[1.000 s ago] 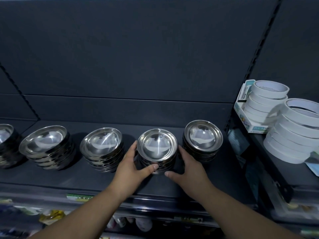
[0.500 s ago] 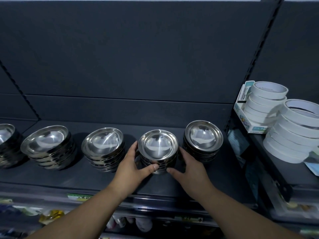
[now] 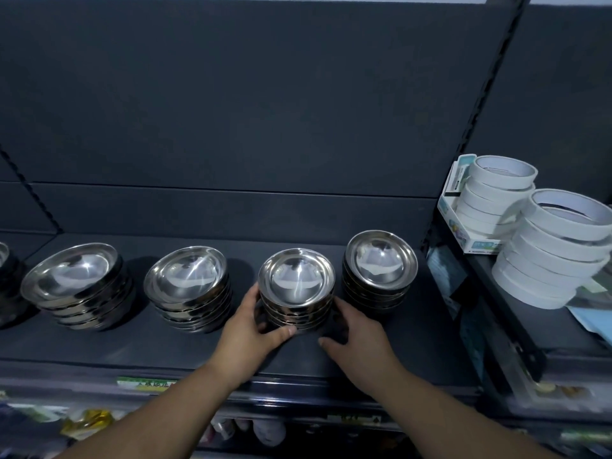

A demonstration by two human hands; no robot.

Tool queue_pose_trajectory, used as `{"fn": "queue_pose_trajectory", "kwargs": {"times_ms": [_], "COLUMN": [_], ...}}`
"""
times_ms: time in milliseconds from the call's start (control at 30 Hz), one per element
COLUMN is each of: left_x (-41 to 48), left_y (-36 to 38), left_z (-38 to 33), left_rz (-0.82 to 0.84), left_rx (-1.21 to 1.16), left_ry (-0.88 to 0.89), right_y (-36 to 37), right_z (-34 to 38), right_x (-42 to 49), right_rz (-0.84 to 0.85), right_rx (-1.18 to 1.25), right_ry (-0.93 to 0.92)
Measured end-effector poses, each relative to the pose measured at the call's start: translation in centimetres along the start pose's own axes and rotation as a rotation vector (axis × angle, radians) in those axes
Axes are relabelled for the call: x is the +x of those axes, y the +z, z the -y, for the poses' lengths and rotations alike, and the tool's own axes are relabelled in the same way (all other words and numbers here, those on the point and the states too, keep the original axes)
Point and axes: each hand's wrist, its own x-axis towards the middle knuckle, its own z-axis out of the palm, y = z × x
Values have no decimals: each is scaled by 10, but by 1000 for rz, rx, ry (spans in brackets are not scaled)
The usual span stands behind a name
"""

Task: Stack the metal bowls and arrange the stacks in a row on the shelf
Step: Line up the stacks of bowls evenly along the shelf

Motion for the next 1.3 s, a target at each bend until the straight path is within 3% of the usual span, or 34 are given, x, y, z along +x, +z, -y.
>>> {"fn": "queue_pose_trajectory", "kwargs": {"times_ms": [200, 433, 700, 1100, 1300], "left_x": [-25, -51, -40, 14, 15], "left_y": [9, 43, 108, 152, 155], "left_z": [-4, -23, -42, -40, -34], "left_rz": [-180, 24, 90, -37, -24], "left_rx": [349, 698, 596, 497, 480], "left_ry": [-127, -33, 128, 77, 85], "right_y": [-16, -41, -68, -76, -75], "right_z": [-24, -58, -74, -86, -94], "right_x": [-6, -21, -20, 15, 14], "right_rz": [-52, -152, -135, -95, -113], "right_rx": [-76, -138, -126, -255, -154], "right_ry": [119, 227, 171, 13, 16]}}
